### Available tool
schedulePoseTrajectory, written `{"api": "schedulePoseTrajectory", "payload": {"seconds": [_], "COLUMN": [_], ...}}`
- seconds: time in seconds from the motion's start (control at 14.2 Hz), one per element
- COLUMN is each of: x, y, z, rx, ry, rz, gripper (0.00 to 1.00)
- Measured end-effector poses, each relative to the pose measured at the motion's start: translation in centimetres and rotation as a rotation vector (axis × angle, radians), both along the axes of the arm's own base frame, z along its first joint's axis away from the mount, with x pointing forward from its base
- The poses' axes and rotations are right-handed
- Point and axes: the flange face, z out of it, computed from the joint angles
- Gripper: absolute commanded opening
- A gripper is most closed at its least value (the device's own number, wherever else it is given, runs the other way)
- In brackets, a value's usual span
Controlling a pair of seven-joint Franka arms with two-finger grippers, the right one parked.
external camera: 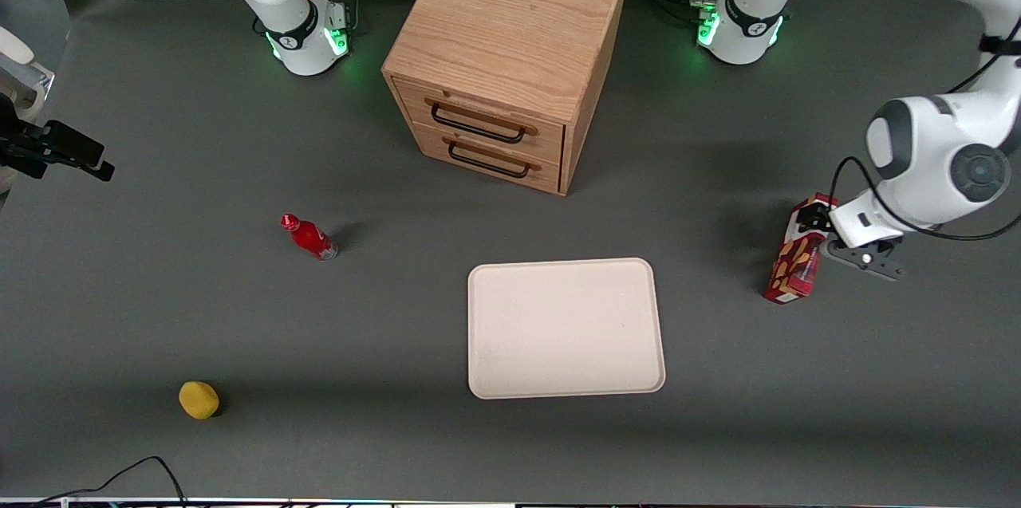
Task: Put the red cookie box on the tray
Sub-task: 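Lower the left gripper onto the red shortbread box and grasp it, then lift the box and carry it with the left gripper over the tray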
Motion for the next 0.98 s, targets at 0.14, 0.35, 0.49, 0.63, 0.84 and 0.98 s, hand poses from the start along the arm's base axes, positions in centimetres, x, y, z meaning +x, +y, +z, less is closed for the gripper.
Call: {"api": "schedulePoseTrajectory", "payload": {"seconds": [0.14,0.35,0.49,0.63,0.84,0.98], "x": [-0.3,0.1,1.2,3.3,6.7,7.8], "y": [-0.1,-0.1,0.1,0.4,-0.4,-3.4], "z": [-2.5,-2.5,-1.0,2.8,13.0,20.0], "rx": [-0.006,-0.006,-0.006,-0.014,-0.050,-0.051], "ry": [-0.010,-0.014,0.017,0.076,0.144,0.153], "rz": [0.000,0.000,0.002,0.013,0.075,0.166], "gripper": [0.00,0.00,0.00,0.00,0.00,0.00]}}
